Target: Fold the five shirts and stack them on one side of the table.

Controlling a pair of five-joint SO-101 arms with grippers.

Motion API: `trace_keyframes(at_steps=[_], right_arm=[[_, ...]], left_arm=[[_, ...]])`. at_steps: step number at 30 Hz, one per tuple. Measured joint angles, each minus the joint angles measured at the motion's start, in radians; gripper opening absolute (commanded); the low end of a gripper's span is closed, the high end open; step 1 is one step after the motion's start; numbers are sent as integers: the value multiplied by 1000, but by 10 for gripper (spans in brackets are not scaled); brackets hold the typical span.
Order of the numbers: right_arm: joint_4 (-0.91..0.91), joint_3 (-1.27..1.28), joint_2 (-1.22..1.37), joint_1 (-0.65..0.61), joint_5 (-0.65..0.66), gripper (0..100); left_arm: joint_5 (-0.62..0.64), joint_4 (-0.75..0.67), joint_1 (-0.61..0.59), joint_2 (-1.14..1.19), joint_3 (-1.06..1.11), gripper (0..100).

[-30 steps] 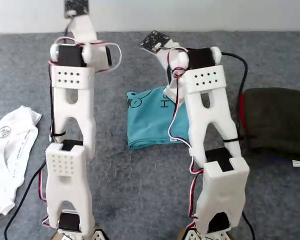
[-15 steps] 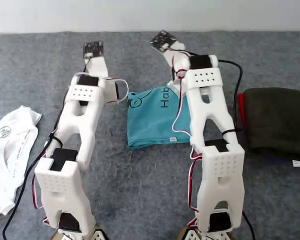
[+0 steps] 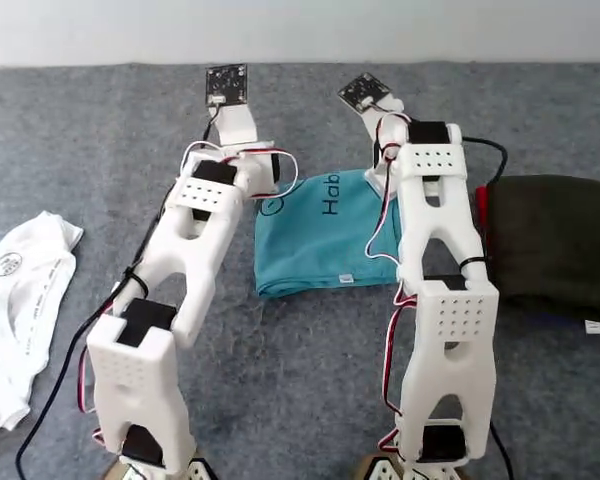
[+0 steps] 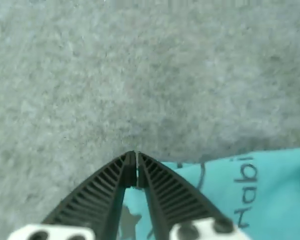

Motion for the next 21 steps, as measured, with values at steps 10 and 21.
trace_keyframes(at_steps=[10,21], right_arm=[[58,-77,-21,40,0,9],[488,-160,-226,-2,0,9]], left_arm=[[5,-57,-2,89,-14,14],[5,-57,-2,101,-14,14]])
